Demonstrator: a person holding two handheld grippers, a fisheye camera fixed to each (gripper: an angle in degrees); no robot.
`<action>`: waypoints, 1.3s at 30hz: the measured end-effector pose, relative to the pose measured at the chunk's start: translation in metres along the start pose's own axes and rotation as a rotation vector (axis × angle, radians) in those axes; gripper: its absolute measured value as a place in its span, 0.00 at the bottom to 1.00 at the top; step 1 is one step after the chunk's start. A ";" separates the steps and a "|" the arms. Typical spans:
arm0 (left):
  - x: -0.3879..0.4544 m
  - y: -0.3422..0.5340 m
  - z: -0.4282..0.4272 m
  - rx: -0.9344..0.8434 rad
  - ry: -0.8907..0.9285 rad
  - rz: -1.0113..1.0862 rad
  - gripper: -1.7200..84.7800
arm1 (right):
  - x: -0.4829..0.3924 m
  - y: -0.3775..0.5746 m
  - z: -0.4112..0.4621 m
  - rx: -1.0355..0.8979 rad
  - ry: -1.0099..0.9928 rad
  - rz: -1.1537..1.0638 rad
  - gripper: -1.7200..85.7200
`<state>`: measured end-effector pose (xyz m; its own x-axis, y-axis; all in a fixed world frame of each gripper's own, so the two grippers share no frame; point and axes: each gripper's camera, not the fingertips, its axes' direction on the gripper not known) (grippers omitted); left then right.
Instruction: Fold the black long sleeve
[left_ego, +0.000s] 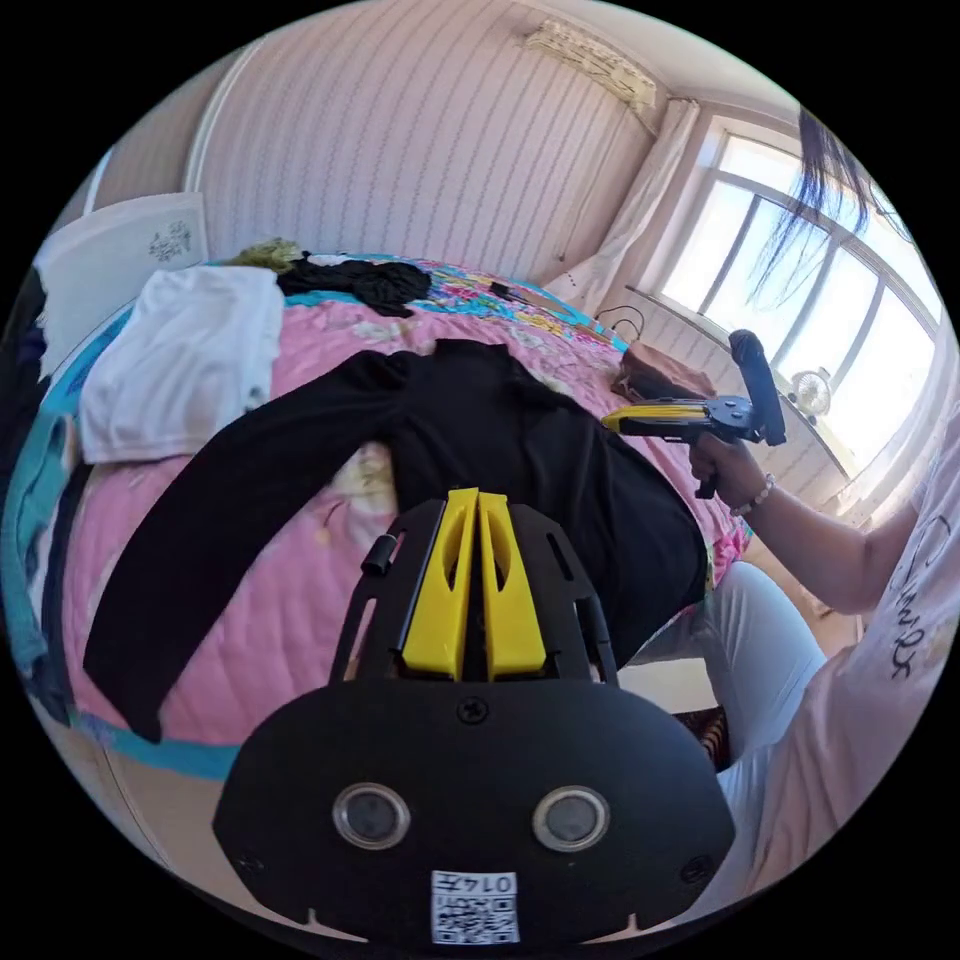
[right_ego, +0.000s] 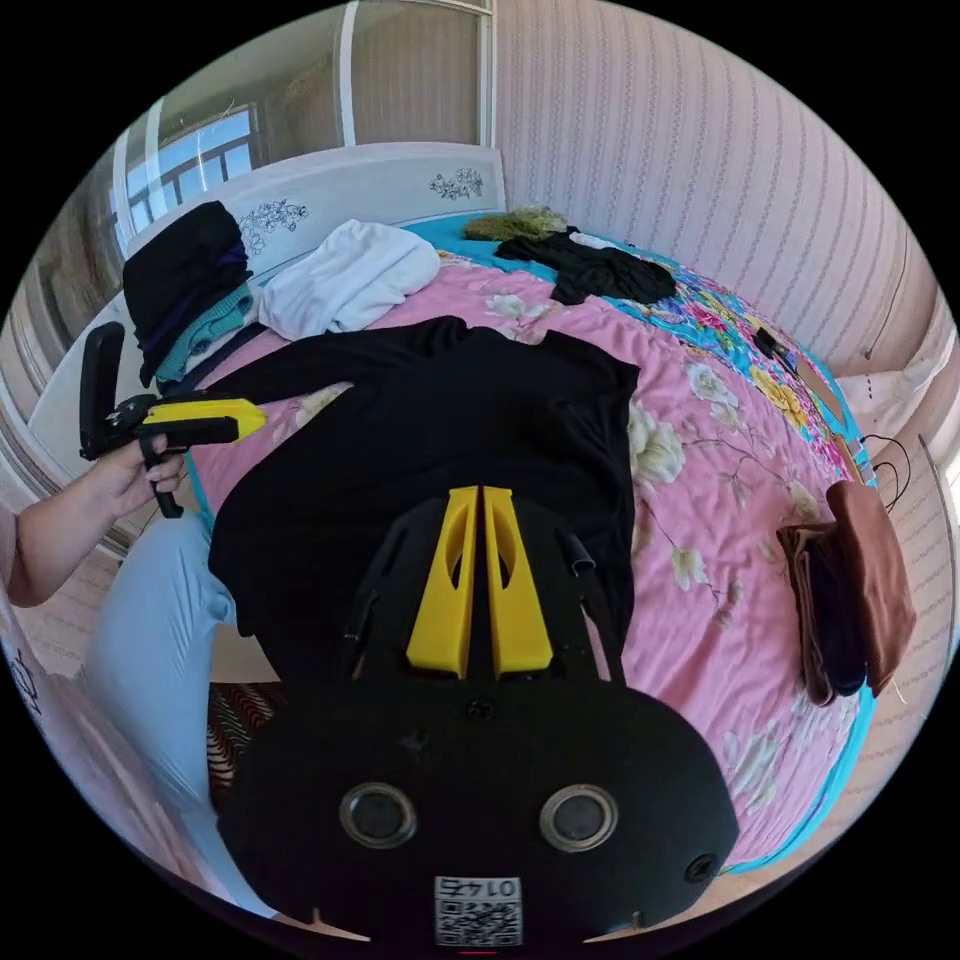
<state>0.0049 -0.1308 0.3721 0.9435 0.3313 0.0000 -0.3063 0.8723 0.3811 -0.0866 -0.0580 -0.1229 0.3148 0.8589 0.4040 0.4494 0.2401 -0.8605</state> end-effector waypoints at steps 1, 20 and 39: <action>-0.010 0.016 -0.013 -0.003 -0.026 -0.028 0.01 | -0.004 -0.002 0.004 -0.012 0.015 -0.005 0.02; 0.089 -0.223 0.238 -0.174 0.188 0.397 0.01 | 0.103 0.054 0.046 -0.109 -0.052 0.335 0.12; 0.175 -0.348 0.426 -0.373 0.013 0.467 0.01 | 0.074 0.090 0.057 0.018 0.107 0.274 0.03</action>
<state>0.3306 -0.5292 0.6338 0.6970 0.7129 0.0769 -0.7146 0.6995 -0.0070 -0.0703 0.0525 -0.1883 0.5089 0.8406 0.1857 0.3208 0.0150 -0.9470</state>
